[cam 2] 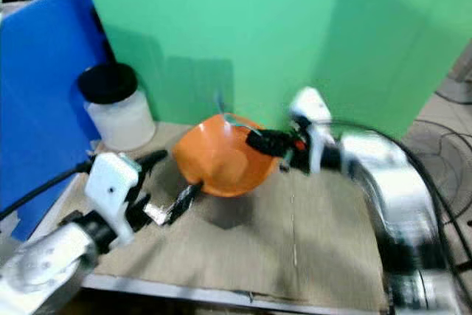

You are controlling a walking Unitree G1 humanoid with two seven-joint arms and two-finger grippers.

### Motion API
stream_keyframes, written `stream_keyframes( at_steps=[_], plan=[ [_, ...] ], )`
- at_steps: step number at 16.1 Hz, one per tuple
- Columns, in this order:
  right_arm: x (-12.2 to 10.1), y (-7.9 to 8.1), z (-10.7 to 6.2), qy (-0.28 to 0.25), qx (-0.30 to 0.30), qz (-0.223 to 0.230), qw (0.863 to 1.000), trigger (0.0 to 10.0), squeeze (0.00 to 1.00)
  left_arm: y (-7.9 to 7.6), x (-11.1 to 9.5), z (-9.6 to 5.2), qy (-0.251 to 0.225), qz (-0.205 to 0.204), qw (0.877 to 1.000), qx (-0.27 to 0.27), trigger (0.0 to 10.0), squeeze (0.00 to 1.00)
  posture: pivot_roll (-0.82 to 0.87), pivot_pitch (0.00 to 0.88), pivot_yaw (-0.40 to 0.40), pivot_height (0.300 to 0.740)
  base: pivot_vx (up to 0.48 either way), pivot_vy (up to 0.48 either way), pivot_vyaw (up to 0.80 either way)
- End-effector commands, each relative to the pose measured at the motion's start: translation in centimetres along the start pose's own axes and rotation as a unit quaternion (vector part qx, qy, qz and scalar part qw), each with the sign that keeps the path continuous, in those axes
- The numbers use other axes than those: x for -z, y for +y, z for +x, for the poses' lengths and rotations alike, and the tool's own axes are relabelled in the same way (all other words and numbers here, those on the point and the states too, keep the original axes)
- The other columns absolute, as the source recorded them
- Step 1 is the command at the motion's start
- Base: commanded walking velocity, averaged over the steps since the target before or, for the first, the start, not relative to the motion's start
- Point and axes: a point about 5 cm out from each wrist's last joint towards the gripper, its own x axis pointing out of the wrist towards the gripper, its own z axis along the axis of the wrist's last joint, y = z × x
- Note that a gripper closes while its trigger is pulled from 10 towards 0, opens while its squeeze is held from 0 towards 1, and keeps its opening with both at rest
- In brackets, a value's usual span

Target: Setting the table

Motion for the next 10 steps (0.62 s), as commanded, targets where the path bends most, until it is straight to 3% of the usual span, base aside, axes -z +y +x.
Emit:
stream_keyframes(
  at_steps=[1,2,3,5,6,8,10],
  plan=[
    [-1.2,1.1,-0.3,-0.031,0.006,-0.018,0.999,10.0,0.00,0.4,0.2,0.3,0.003,0.011,0.999,-0.035,10.0,0.00,-0.03,0.000,0.049,0.740,0.000,0.000,0.00],
    [-0.8,2.5,-0.5,-0.046,0.031,0.005,0.998,10.0,0.00,0.7,0.2,0.4,-0.005,0.011,0.998,-0.064,10.0,0.00,-0.04,0.000,0.053,0.740,0.000,0.000,0.00],
    [-0.6,2.8,-0.4,-0.052,0.054,0.021,0.997,10.0,0.00,0.8,0.2,0.4,-0.006,0.017,0.997,-0.076,10.0,0.00,-0.04,0.000,0.053,0.740,0.000,0.000,0.00],
    [0.4,3.8,-0.3,-0.059,0.170,0.017,0.984,10.0,0.00,1.5,0.3,-0.1,-0.012,0.024,0.990,-0.136,10.0,0.00,-0.04,0.000,0.041,0.740,0.000,0.000,-0.74],
    [0.5,3.9,-0.3,-0.063,0.191,0.015,0.979,10.0,0.00,1.7,0.3,-0.2,-0.014,0.023,0.989,-0.149,10.0,0.00,-0.04,0.000,0.041,0.740,0.000,0.000,-0.79],
    [1.4,3.9,-0.5,-0.083,0.299,0.028,0.950,10.0,0.00,2.1,0.4,-1.1,-0.012,0.042,0.980,-0.194,10.0,0.00,-0.01,0.000,0.013,0.740,0.000,0.000,-0.80],
    [1.4,4.1,-0.6,-0.086,0.323,0.029,0.942,10.0,0.00,2.4,0.7,-1.8,-0.008,0.035,0.975,-0.220,10.0,0.00,0.00,0.000,0.000,0.740,0.000,0.000,-0.80]
  ],
)
